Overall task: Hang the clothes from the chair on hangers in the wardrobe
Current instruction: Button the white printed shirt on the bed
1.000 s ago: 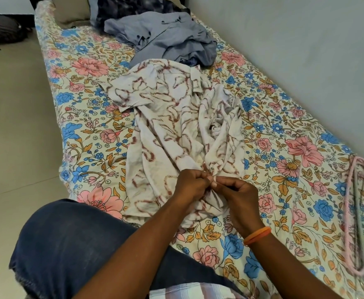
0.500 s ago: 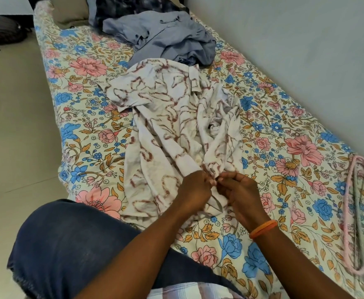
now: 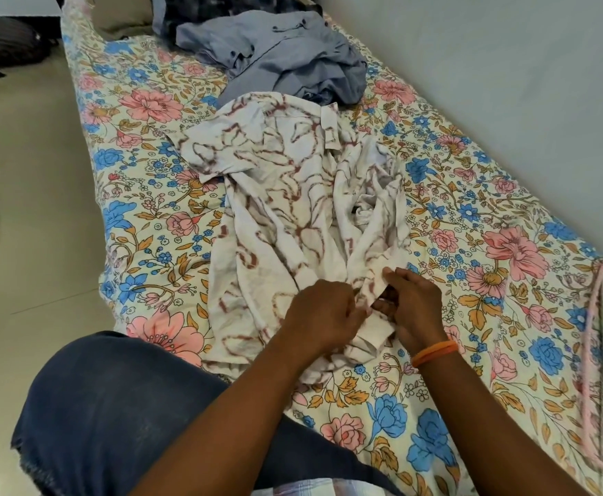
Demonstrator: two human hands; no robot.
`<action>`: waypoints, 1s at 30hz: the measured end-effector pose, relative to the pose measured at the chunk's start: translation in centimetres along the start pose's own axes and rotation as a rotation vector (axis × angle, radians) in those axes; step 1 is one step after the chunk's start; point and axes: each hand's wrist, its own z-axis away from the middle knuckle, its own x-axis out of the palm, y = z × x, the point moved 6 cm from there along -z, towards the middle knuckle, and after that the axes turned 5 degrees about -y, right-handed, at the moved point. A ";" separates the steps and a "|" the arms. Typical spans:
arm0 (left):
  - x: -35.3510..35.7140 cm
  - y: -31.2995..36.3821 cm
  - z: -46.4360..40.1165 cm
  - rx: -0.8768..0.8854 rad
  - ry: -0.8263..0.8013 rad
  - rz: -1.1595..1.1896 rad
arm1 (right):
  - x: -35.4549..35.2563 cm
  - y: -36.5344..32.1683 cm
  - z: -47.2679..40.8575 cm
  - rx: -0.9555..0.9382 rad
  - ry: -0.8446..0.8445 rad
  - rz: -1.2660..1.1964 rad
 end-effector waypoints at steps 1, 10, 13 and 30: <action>-0.3 -0.5 -0.1 -0.052 0.030 0.108 | -0.2 0.4 -0.1 0.036 -0.003 -0.074; -0.6 -4.9 -1.6 -0.346 0.294 0.421 | -0.1 0.6 1.1 0.115 -0.022 -0.311; -0.4 -4.4 -2.0 -0.306 0.260 0.377 | 0.0 0.2 1.7 -0.005 0.055 -0.219; -0.2 -4.4 -3.1 -0.325 0.167 0.655 | 3.5 -2.4 3.9 -0.630 0.107 0.562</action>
